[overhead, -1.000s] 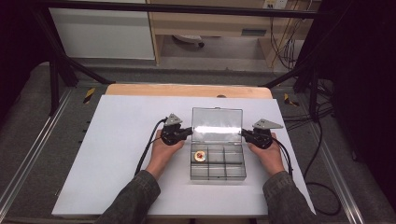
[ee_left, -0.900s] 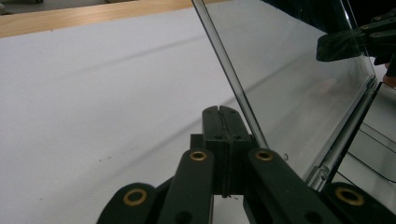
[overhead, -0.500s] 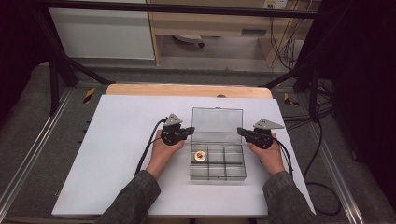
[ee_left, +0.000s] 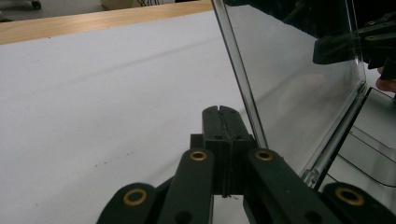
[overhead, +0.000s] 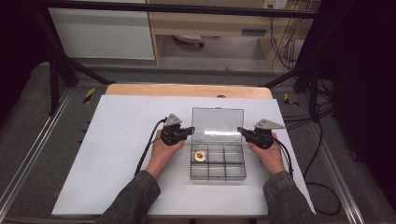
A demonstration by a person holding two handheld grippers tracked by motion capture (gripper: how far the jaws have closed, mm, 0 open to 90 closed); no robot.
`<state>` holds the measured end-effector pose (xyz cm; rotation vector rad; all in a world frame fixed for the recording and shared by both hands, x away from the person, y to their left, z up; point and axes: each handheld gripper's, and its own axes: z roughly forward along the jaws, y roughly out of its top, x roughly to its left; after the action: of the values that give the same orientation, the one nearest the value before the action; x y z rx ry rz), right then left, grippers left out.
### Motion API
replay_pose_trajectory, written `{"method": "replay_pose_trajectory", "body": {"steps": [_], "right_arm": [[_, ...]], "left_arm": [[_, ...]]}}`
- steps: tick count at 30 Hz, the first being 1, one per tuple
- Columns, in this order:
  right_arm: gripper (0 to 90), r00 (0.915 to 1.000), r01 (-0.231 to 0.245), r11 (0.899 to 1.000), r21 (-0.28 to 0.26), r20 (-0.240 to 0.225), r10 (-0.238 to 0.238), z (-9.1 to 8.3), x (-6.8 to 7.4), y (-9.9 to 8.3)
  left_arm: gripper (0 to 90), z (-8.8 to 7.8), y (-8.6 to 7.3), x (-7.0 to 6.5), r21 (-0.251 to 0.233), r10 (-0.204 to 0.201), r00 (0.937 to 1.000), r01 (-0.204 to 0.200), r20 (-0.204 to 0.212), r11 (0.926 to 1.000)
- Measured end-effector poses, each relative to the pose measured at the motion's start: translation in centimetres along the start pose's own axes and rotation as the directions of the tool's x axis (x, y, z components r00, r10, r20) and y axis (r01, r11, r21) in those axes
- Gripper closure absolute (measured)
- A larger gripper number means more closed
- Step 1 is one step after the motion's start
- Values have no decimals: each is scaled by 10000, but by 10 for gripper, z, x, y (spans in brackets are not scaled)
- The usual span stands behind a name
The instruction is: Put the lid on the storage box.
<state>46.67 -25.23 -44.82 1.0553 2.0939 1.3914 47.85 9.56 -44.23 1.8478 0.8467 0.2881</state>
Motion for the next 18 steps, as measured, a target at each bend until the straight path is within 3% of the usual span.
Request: {"method": "replay_pose_trajectory", "body": {"steps": [18], "right_arm": [[900, 9999, 139, 9998, -163, -75, -140, -3, 3, 4]], "left_arm": [[900, -2, 3, -4, -221, 103, 9999, -101, 85, 9997]]}}
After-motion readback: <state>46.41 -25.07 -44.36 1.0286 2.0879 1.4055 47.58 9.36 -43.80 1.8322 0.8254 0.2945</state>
